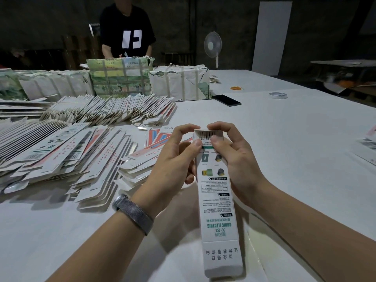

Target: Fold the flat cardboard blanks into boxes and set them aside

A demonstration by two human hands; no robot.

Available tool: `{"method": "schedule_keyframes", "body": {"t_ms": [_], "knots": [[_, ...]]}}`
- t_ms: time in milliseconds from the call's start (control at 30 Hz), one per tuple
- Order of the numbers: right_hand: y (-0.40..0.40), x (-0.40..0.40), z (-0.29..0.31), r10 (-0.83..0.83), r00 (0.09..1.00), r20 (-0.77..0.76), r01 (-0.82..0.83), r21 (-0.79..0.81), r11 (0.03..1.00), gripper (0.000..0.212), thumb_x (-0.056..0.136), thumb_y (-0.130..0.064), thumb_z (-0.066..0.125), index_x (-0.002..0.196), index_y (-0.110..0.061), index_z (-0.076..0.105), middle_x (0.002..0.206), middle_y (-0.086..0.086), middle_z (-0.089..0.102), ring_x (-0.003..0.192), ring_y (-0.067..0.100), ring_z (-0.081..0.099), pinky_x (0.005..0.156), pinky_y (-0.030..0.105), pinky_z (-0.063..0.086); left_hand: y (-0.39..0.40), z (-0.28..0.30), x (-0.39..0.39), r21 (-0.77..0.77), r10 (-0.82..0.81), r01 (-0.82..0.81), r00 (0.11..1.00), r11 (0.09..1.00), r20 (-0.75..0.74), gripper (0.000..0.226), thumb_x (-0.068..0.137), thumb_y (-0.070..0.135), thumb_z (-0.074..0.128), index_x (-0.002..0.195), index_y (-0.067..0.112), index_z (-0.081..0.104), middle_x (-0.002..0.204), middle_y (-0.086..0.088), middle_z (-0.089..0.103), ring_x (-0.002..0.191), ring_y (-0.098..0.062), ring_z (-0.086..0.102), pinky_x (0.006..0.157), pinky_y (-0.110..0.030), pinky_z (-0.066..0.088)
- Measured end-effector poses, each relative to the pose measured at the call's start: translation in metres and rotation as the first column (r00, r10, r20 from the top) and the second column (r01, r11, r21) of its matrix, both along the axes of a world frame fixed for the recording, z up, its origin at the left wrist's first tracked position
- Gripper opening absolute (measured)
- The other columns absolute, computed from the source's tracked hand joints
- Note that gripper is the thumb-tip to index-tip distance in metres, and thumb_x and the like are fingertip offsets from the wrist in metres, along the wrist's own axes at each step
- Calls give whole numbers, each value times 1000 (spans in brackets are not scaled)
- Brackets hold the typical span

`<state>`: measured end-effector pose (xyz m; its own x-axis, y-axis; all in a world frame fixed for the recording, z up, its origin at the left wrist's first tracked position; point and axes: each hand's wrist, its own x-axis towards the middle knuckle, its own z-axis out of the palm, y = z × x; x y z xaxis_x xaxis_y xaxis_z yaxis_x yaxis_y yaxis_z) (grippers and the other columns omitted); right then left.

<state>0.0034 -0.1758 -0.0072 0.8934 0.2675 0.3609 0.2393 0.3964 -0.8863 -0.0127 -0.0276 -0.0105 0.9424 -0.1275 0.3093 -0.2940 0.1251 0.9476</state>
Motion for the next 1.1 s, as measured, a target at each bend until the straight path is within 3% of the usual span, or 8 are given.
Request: {"method": "schedule_keyframes", "body": {"t_ms": [133, 333, 533, 733, 833, 967, 1033, 1100], "knots": [[1, 0, -1, -44, 999, 2, 44, -1, 999, 17, 102, -6, 48, 100, -16, 61, 92, 12, 69, 68, 25, 69, 56, 33, 56, -2, -1, -1, 16, 2, -2, 1000, 1000, 18, 21, 105, 25, 53, 112, 44, 60, 75, 0, 56, 54, -8, 47, 44, -21, 35], [-3, 3, 4, -122, 992, -19, 121, -38, 992, 26, 101, -14, 54, 82, -25, 66, 76, 5, 71, 60, 23, 69, 52, 31, 55, -6, 2, -5, 46, -2, 2, 1000, 999, 9, 19, 105, 24, 52, 112, 40, 59, 96, -33, 60, 62, -23, 47, 45, -24, 33], [-4, 7, 2, -171, 978, -118, 159, -110, 981, 4, 99, -15, 56, 98, -19, 58, 74, 6, 70, 58, 22, 67, 51, 28, 53, -3, 0, -4, 84, -16, 15, 1000, 996, 12, 19, 105, 23, 53, 112, 39, 59, 88, -19, 67, 54, -11, 55, 45, -21, 35], [-6, 6, 6, -114, 986, -122, 99, -122, 988, 14, 98, -12, 55, 86, -15, 61, 76, 7, 67, 62, 22, 66, 56, 29, 56, -3, 0, -5, 111, -28, 25, 999, 993, 21, 19, 94, 35, 58, 112, 41, 60, 81, -3, 67, 53, -7, 54, 45, -21, 36], [-6, 7, 7, -146, 982, -117, 132, -119, 984, 17, 96, -10, 58, 81, -15, 63, 75, 8, 66, 63, 23, 65, 58, 32, 56, -2, 0, -5, 116, -39, 37, 999, 993, 16, 20, 97, 35, 58, 115, 41, 59, 84, -9, 69, 59, -12, 57, 47, -22, 37], [-6, 7, 8, -194, 977, -90, 182, -124, 975, 17, 95, -7, 60, 79, -13, 62, 75, 10, 66, 62, 23, 64, 60, 35, 55, -4, 0, -5, 105, -43, 44, 999, 994, -5, 24, 91, 40, 59, 115, 45, 60, 99, -21, 69, 74, -32, 57, 59, -41, 38], [-5, 7, 8, -203, 975, -87, 192, -124, 974, 18, 95, -6, 60, 79, -13, 62, 74, 9, 66, 61, 23, 64, 60, 34, 55, -4, -1, -4, 105, -48, 48, 999, 993, -8, 25, 91, 40, 60, 116, 45, 60, 97, -18, 70, 73, -31, 57, 60, -41, 38], [-5, 6, 8, -199, 975, -94, 188, -115, 975, 21, 95, -7, 59, 76, -14, 62, 72, 8, 65, 62, 23, 63, 60, 34, 54, -3, -1, -3, 109, -53, 54, 999, 993, -4, 28, 91, 39, 60, 118, 43, 59, 86, -8, 70, 65, -19, 57, 53, -31, 37]]}}
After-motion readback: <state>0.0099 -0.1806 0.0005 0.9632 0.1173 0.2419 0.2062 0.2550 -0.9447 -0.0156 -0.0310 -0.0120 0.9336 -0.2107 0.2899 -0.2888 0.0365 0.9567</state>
